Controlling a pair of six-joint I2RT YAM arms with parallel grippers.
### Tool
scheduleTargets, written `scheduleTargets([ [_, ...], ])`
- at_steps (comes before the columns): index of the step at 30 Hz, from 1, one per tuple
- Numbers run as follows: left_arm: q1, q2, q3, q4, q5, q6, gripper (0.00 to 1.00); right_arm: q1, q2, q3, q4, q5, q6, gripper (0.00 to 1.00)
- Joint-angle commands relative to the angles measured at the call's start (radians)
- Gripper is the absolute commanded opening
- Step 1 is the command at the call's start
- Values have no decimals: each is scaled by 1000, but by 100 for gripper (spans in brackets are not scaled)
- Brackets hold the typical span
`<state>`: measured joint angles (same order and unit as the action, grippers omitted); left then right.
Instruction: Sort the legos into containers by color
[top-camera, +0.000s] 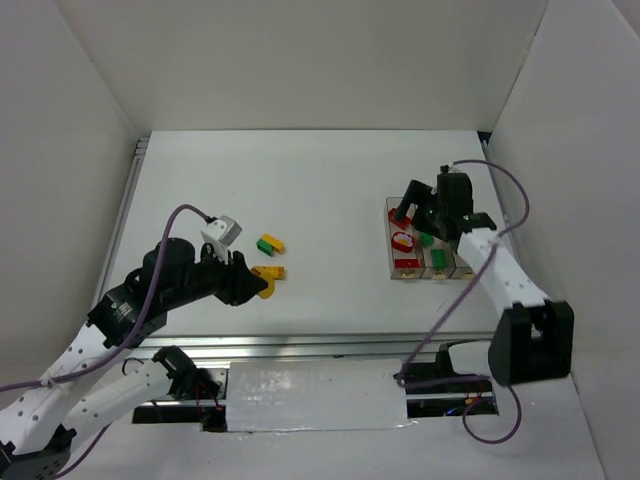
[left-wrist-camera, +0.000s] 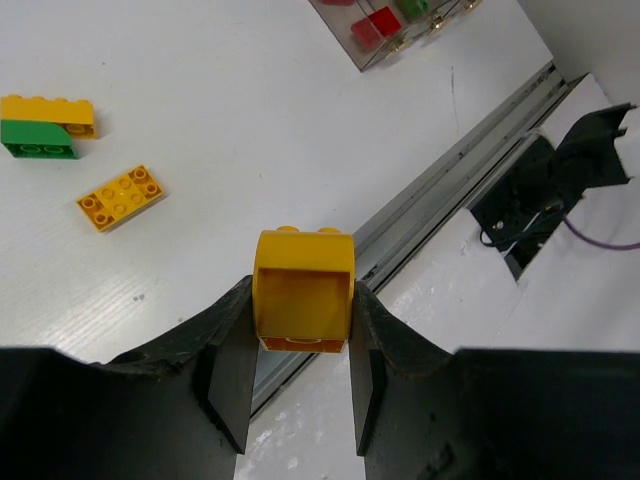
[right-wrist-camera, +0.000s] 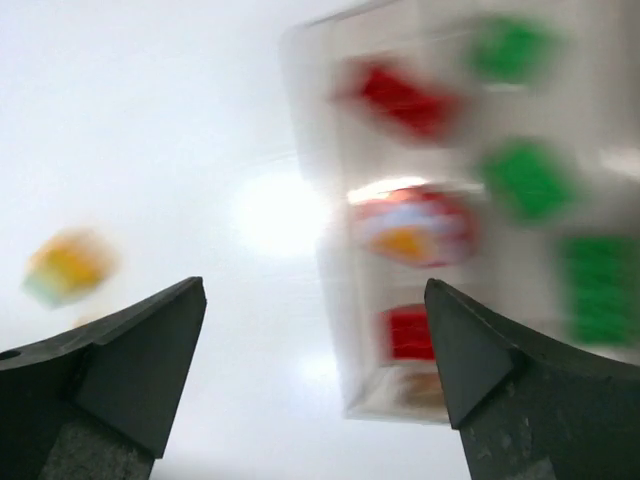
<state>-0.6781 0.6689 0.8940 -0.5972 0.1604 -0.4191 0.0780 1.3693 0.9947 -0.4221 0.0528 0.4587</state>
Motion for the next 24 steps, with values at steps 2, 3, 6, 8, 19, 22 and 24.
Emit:
scheduleTargets([
  [2, -3, 18, 28, 129, 36, -110, 0, 175, -292, -140, 338, -752, -51, 99],
  [3, -1, 21, 28, 158, 65, -130, 0, 230, -326, -157, 379, -790, -20, 100],
  [6, 0, 37, 26, 331, 190, -222, 0, 435, -439, -212, 516, -849, 35, 100],
  [8, 0, 47, 20, 406, 267, -248, 0, 497, -473, -279, 703, -886, 102, 100],
  [19, 0, 89, -59, 723, 533, -399, 0, 712, -497, -320, 962, -854, 294, 94],
  [22, -1, 84, -66, 718, 534, -391, 0, 746, -472, -308, 1003, -852, 322, 85],
  [24, 0, 81, -73, 738, 545, -394, 0, 761, -452, -294, 1014, -840, 328, 79],
])
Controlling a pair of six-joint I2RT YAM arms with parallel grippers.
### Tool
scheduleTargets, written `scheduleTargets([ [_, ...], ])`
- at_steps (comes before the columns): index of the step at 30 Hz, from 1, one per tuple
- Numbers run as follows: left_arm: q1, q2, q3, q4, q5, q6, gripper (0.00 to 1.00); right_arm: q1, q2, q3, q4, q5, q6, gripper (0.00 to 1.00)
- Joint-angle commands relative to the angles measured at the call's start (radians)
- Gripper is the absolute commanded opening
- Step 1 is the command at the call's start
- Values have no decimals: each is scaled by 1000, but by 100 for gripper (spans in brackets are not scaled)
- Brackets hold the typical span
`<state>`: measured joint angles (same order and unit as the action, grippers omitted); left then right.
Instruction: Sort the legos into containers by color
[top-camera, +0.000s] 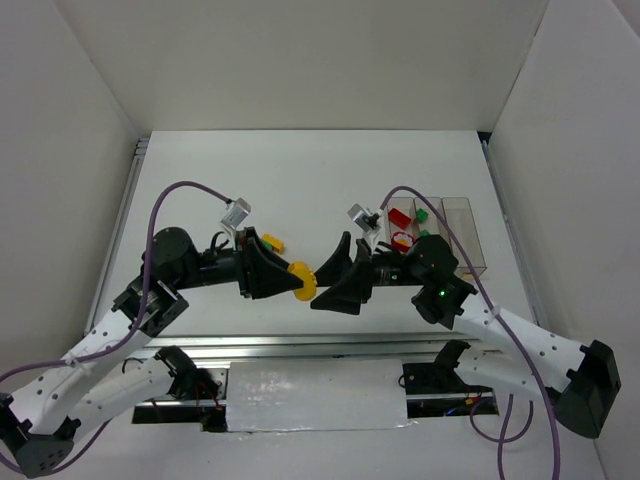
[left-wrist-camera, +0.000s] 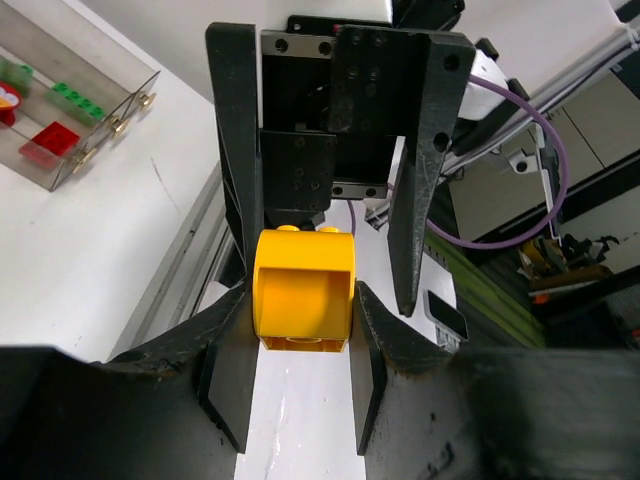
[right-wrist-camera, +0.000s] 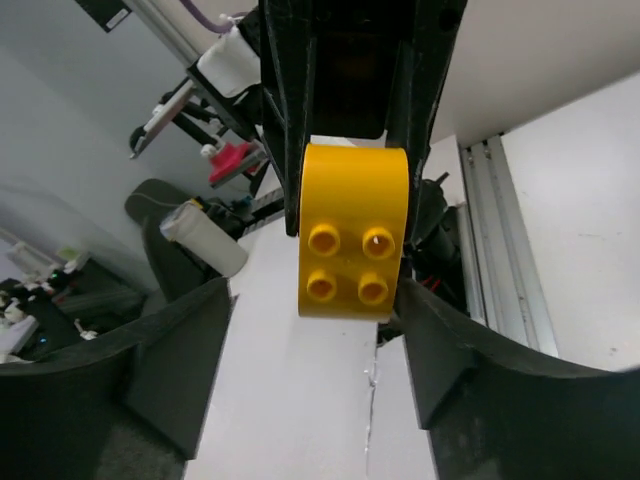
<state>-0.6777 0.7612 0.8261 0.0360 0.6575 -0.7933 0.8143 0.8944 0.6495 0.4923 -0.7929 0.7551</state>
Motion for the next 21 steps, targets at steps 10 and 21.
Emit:
scheduleTargets([
  [10, -2, -16, -12, 81, 42, 6, 0, 49, 60, 84, 45, 76, -23, 0],
  [21, 0, 72, 246, -376, -485, 169, 100, -30, -32, 47, -340, 288, -327, 0],
])
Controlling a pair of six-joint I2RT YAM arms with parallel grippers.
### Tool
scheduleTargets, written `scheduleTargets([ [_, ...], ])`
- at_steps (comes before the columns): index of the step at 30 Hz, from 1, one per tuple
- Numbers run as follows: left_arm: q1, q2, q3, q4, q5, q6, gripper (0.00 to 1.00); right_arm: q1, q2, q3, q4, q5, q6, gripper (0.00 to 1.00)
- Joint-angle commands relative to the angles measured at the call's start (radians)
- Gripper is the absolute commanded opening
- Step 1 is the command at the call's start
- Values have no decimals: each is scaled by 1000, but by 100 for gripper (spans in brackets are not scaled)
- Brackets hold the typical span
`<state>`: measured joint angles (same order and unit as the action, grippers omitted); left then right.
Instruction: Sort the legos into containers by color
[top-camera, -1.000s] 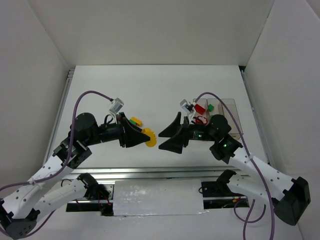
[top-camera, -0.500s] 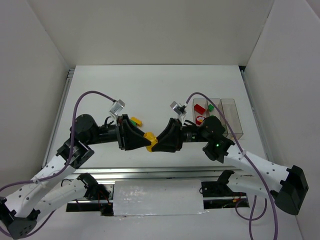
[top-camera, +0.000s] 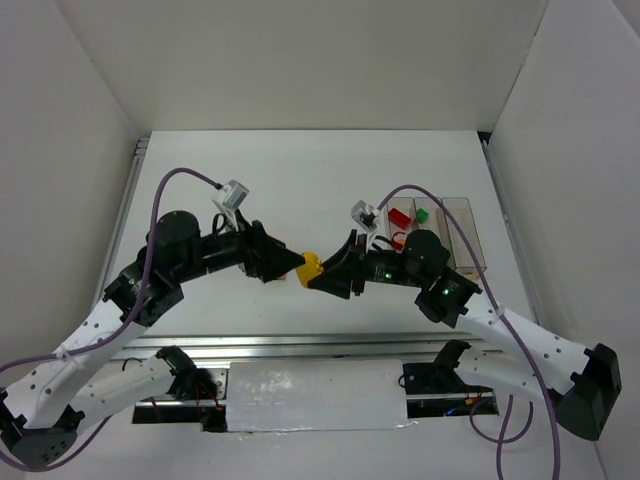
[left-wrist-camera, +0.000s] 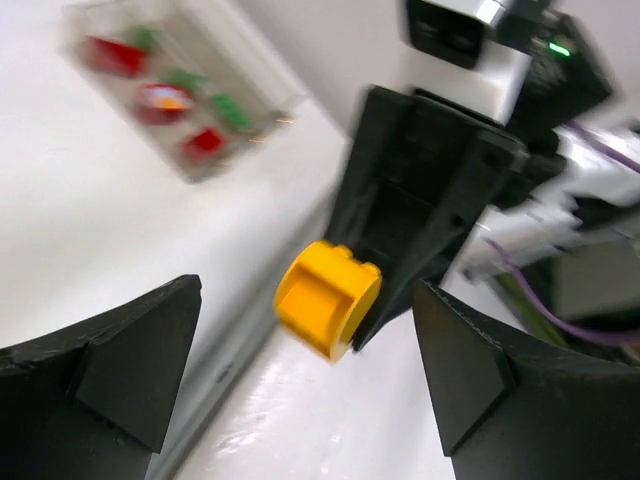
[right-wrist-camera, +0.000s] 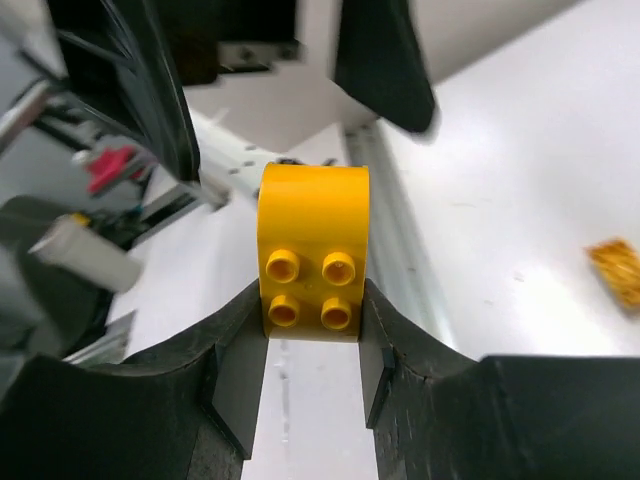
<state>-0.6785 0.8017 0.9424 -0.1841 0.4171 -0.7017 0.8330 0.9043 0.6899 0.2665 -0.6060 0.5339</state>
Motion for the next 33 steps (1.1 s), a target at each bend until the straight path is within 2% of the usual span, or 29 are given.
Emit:
scheduleTargets([
  [1, 0, 63, 163, -267, -309, 85, 100, -79, -57, 0, -140, 141, -110, 0],
  [2, 0, 77, 226, -325, -436, 91, 100, -169, -64, -12, -207, 165, -124, 0],
  [5, 3, 96, 285, -508, -647, 107, 100, -361, -56, -36, -291, 187, -118, 0],
  [6, 5, 93, 282, -537, -738, 116, 99, -502, -47, -30, -318, 186, -115, 0],
  [10, 7, 15, 150, -569, -796, 154, 100, -747, 65, 97, -502, 398, -91, 0],
  [12, 8, -31, 95, -566, -793, 163, 100, -867, 132, 146, -547, 429, -86, 0],
  [14, 7, -56, 24, -549, -787, 157, 100, -913, 169, 210, -596, 504, -83, 0],
  [17, 5, -88, 19, -523, -741, 180, 100, -983, 238, 272, -639, 595, -55, 0],
  [22, 7, -79, 7, -531, -732, 177, 100, -1083, 370, 353, -687, 604, 23, 0],
  [27, -9, -81, 1, -534, -748, 166, 100, -1124, 508, 445, -750, 624, 72, 0],
  [33, -26, -84, 4, -558, -805, 137, 99, -1144, 581, 428, -750, 617, 77, 0],
])
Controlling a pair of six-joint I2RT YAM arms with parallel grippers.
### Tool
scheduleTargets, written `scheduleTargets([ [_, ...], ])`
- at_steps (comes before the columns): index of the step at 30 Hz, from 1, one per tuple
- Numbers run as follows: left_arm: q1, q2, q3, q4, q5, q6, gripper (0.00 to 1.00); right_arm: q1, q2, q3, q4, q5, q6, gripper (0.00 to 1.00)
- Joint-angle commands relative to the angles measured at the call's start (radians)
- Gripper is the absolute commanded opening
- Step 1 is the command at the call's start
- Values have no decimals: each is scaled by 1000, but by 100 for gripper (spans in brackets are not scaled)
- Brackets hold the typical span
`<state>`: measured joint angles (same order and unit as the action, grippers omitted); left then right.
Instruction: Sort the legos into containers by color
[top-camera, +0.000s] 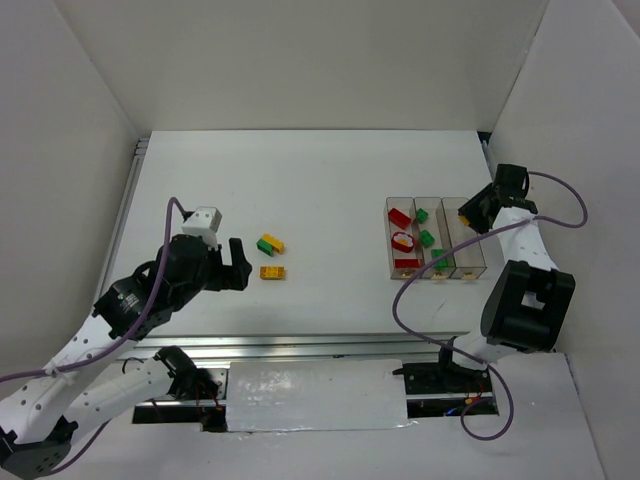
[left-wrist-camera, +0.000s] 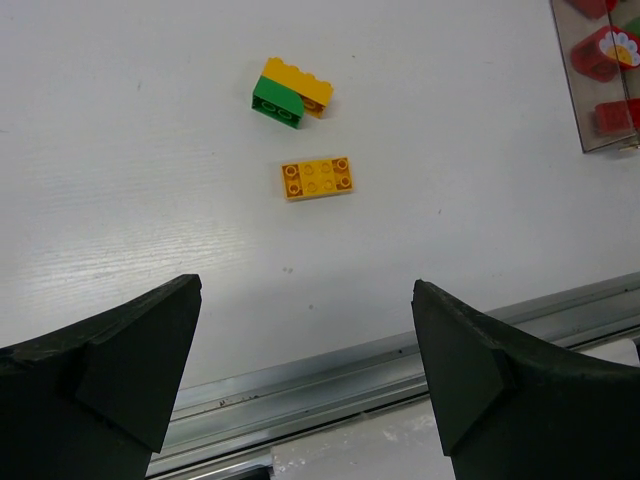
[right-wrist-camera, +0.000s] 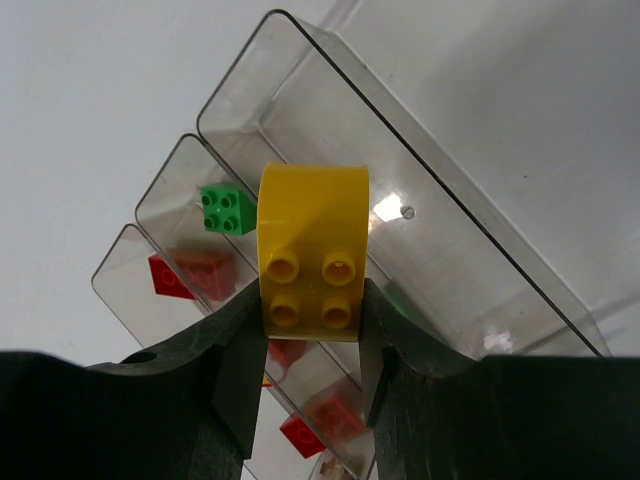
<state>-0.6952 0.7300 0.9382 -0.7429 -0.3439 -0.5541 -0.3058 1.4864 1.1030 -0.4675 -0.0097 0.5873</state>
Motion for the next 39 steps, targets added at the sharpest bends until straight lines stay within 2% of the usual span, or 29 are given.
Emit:
scheduleTargets([
  [1, -10, -18, 8, 4, -46, -12, 99, -9, -2, 9, -4, 33, 26, 0],
  [4, -10, -23, 4, 10, -37, -3, 100, -10, -2, 4, 4, 66, 42, 0],
  [12, -13, 16, 10, 8, -20, 5, 100, -12, 43, 17, 12, 16, 36, 3],
  [15, -13, -6, 5, 13, -20, 3, 100, -12, 64, 5, 26, 16, 37, 10],
  [21, -17, -7, 4, 14, -18, 5, 99, -12, 91, 14, 27, -29, 32, 17],
  [23, -17, -1, 4, 14, -15, 6, 99, -10, 80, 3, 35, -35, 32, 35],
  [24, -17, 0, 5, 14, -15, 8, 99, -10, 78, 0, 33, -32, 31, 49],
  [25, -17, 0, 7, 13, -17, 8, 100, -12, 75, 0, 33, -29, 32, 54],
  [30, -20, -15, 4, 13, -23, 2, 99, -9, 60, 0, 27, -35, 31, 63],
  [33, -21, -18, 5, 8, -33, -3, 99, -6, 58, 8, 13, -41, 31, 64],
  [37, -21, -12, 14, -13, -87, -29, 99, 101, -33, 20, 6, -6, -13, 67],
  [38, -21, -7, 17, -24, -111, -39, 100, 193, -84, 26, 4, 3, -30, 72],
  [39, -21, -6, 28, -36, -138, -55, 99, 248, -104, 50, -9, 28, -52, 73],
])
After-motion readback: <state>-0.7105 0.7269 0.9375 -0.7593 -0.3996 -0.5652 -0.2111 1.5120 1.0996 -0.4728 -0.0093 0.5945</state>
